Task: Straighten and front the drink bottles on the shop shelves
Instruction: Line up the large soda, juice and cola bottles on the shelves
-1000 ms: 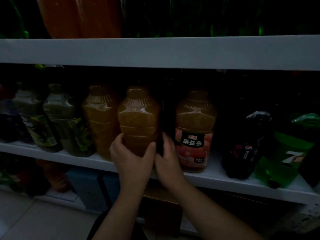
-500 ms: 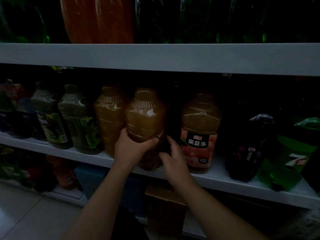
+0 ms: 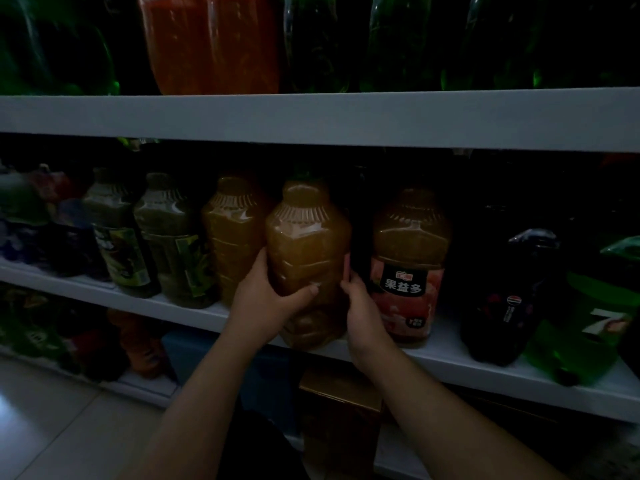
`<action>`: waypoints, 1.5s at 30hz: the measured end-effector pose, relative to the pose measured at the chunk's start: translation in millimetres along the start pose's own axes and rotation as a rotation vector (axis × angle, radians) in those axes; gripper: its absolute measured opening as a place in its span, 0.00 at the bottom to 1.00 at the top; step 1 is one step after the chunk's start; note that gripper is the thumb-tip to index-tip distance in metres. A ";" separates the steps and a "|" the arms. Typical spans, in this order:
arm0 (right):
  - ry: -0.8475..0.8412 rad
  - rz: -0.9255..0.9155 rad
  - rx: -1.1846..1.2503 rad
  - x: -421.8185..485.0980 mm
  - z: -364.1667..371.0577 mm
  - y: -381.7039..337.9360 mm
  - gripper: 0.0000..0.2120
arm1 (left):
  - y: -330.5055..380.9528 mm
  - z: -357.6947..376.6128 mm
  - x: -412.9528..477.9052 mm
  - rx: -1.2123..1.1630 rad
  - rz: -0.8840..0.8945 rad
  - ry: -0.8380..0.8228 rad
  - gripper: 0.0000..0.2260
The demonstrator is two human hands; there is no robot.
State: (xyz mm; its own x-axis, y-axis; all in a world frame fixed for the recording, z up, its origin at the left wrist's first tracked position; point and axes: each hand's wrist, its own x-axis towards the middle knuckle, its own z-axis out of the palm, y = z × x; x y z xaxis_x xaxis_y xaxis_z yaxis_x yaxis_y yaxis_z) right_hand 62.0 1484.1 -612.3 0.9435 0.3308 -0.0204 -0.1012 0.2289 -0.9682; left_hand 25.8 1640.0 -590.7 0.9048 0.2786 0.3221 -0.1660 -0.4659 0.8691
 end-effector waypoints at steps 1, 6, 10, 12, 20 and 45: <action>-0.001 -0.006 -0.005 -1.9 1.4 -0.2 0.12 | 0.8 3.4 -2.8 0.029 0.037 0.015 0.40; 0.008 -0.069 -0.018 -9.9 8.8 2.1 0.20 | 2.0 11.7 -5.4 0.011 0.073 0.008 0.37; 0.008 -0.119 -0.001 -15.8 7.9 5.9 0.27 | 2.6 32.7 -25.1 0.269 0.061 0.175 0.38; 0.000 -0.117 -0.002 -18.7 10.5 7.3 0.30 | 1.4 40.4 -33.6 0.285 0.040 0.268 0.39; 0.123 -0.155 -0.145 -23.6 19.7 13.8 0.25 | -26.1 19.2 -9.3 0.066 0.102 0.214 0.29; 0.236 -0.082 -0.084 -18.3 21.8 13.0 0.25 | -9.0 31.4 -34.0 0.176 0.081 0.153 0.27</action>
State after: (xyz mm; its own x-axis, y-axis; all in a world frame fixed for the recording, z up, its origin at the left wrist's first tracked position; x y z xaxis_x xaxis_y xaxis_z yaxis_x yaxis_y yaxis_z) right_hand 36.5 1501.0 -619.1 0.9960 0.0892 0.0105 -0.0044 0.1660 -0.9861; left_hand 8.8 1608.4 -621.3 0.8192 0.3524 0.4525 -0.1520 -0.6273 0.7638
